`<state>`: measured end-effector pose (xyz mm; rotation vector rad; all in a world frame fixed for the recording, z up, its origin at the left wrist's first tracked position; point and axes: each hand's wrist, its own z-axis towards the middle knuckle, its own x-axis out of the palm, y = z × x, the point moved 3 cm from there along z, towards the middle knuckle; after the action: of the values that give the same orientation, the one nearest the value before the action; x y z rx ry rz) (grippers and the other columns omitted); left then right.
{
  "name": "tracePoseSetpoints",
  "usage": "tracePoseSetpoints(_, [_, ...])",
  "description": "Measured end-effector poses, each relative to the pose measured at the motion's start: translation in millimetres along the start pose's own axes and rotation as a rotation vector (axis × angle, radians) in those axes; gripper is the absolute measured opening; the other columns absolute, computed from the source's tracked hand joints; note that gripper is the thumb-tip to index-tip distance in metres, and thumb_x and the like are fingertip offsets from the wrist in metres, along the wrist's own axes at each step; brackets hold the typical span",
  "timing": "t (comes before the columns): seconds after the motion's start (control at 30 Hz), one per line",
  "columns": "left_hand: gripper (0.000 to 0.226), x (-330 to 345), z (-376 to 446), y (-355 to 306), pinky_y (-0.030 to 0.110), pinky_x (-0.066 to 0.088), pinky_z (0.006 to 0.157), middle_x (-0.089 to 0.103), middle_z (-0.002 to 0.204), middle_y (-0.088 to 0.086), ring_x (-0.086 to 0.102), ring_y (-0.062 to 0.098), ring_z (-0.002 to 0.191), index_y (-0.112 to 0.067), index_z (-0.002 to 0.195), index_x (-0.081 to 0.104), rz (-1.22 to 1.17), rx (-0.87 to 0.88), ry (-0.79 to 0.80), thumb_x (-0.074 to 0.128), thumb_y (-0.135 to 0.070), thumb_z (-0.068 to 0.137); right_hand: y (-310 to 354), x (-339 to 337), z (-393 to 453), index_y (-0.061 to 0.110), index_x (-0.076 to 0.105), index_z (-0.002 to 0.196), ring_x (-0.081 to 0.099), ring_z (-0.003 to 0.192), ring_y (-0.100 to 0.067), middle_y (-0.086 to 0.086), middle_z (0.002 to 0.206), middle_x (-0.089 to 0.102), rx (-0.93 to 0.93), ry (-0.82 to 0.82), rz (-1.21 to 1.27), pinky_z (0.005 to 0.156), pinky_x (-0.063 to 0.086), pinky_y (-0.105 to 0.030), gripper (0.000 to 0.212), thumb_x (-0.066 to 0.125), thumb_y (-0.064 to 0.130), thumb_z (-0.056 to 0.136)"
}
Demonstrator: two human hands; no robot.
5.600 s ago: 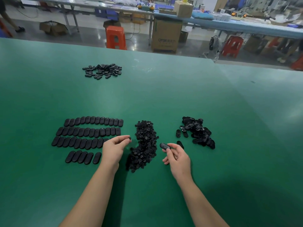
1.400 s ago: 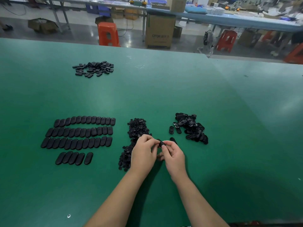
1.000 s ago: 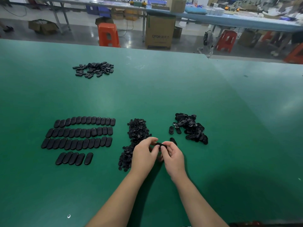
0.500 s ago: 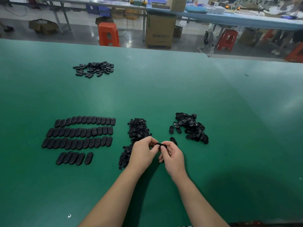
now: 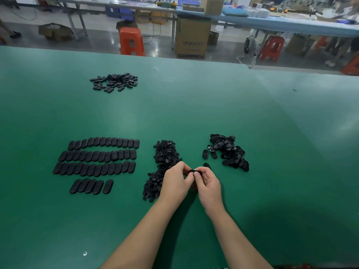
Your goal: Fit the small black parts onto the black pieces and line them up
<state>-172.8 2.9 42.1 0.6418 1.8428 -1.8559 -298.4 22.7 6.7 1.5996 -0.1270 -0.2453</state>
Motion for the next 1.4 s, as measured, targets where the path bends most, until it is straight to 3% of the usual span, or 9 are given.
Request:
tracePoseSetpoints(0.3, [0.006, -2, 0, 4, 0.008, 0.040, 0.060, 0.063, 0.077, -0.014, 0.055, -0.003, 0.065, -0.023, 0.086, 0.063, -0.005, 0.004, -0.009, 0.068, -0.024, 0.089, -2, 0, 1, 0.021, 0.066, 0.095, 0.069, 0.084, -0.006, 0.006, 0.088, 0.073, -0.009, 0.039, -0.045, 0.074, 0.054, -0.021, 0.018, 0.059, 0.006, 0.100])
tracePoseSetpoints(0.57, [0.007, -3, 0, 2, 0.013, 0.042, 0.060, 0.064, 0.076, -0.013, 0.055, 0.001, 0.066, -0.023, 0.087, 0.064, -0.013, 0.094, 0.038, 0.065, -0.022, 0.094, -3, 0, -1, 0.025, 0.061, 0.092, 0.056, 0.060, -0.007, 0.007, 0.071, 0.065, -0.005, 0.019, -0.042, 0.055, 0.049, -0.024, 0.018, 0.056, 0.010, 0.102])
tracePoseSetpoints(0.67, [0.006, -4, -1, 1, 0.020, 0.048, 0.070, 0.065, 0.084, -0.013, 0.056, 0.001, 0.072, -0.023, 0.097, 0.066, 0.026, 0.154, 0.044, 0.065, -0.019, 0.093, -1, -1, 0, 0.023, 0.060, 0.094, 0.054, 0.057, -0.009, 0.007, 0.067, 0.063, -0.002, 0.017, -0.061, 0.054, 0.048, -0.026, 0.015, 0.056, 0.012, 0.102])
tracePoseSetpoints(0.8, [0.027, -6, -4, 0, 0.024, 0.050, 0.083, 0.065, 0.104, -0.011, 0.058, 0.006, 0.088, -0.026, 0.121, 0.063, 0.166, 0.320, 0.050, 0.061, -0.018, 0.095, 1, 0, -1, 0.019, 0.061, 0.090, 0.051, 0.053, -0.013, 0.004, 0.062, 0.058, -0.001, 0.044, -0.053, 0.052, 0.045, -0.029, 0.016, 0.054, 0.013, 0.104])
tracePoseSetpoints(0.97, [0.019, -26, -14, -5, 0.030, 0.051, 0.061, 0.067, 0.082, -0.005, 0.064, 0.018, 0.074, -0.019, 0.098, 0.072, 0.402, 0.512, -0.127, 0.079, -0.022, 0.080, 5, 1, -3, 0.023, 0.068, 0.098, 0.056, 0.057, -0.017, 0.000, 0.070, 0.066, 0.009, 0.039, 0.020, 0.052, 0.048, -0.028, 0.019, 0.053, 0.015, 0.105])
tracePoseSetpoints(1.03, [0.020, -41, -16, 4, 0.031, 0.049, 0.061, 0.067, 0.078, -0.003, 0.062, 0.021, 0.068, -0.018, 0.092, 0.072, 0.400, 0.434, -0.254, 0.082, -0.022, 0.075, 5, 1, -4, 0.023, 0.068, 0.104, 0.058, 0.060, -0.017, -0.003, 0.079, 0.070, 0.025, 0.032, 0.035, 0.054, 0.049, -0.029, 0.018, 0.052, 0.015, 0.105])
tracePoseSetpoints(1.13, [0.018, -71, -24, 38, 0.035, 0.046, 0.068, 0.063, 0.079, -0.007, 0.057, 0.017, 0.069, -0.019, 0.096, 0.069, 0.400, 0.138, -0.385, 0.074, -0.031, 0.083, 5, 1, -5, 0.022, 0.069, 0.103, 0.058, 0.060, -0.013, -0.002, 0.081, 0.070, 0.026, 0.027, 0.001, 0.056, 0.051, -0.027, 0.018, 0.052, 0.016, 0.104])
tracePoseSetpoints(1.3, [0.025, -108, -56, 103, 0.041, 0.041, 0.078, 0.062, 0.090, 0.003, 0.055, 0.025, 0.086, -0.014, 0.096, 0.071, 0.513, -0.206, -0.485, 0.077, -0.034, 0.081, 6, 0, -6, 0.022, 0.070, 0.100, 0.058, 0.060, -0.011, 0.001, 0.078, 0.069, 0.031, 0.025, -0.044, 0.057, 0.052, -0.026, 0.019, 0.052, 0.017, 0.104])
tracePoseSetpoints(1.4, [0.028, -114, -69, 123, 0.043, 0.040, 0.078, 0.059, 0.090, 0.007, 0.055, 0.030, 0.088, -0.014, 0.093, 0.073, 0.543, -0.306, -0.489, 0.081, -0.036, 0.077, 7, 1, -8, 0.022, 0.070, 0.100, 0.058, 0.060, -0.011, 0.001, 0.077, 0.069, 0.030, 0.023, -0.059, 0.057, 0.052, -0.026, 0.019, 0.052, 0.017, 0.104])
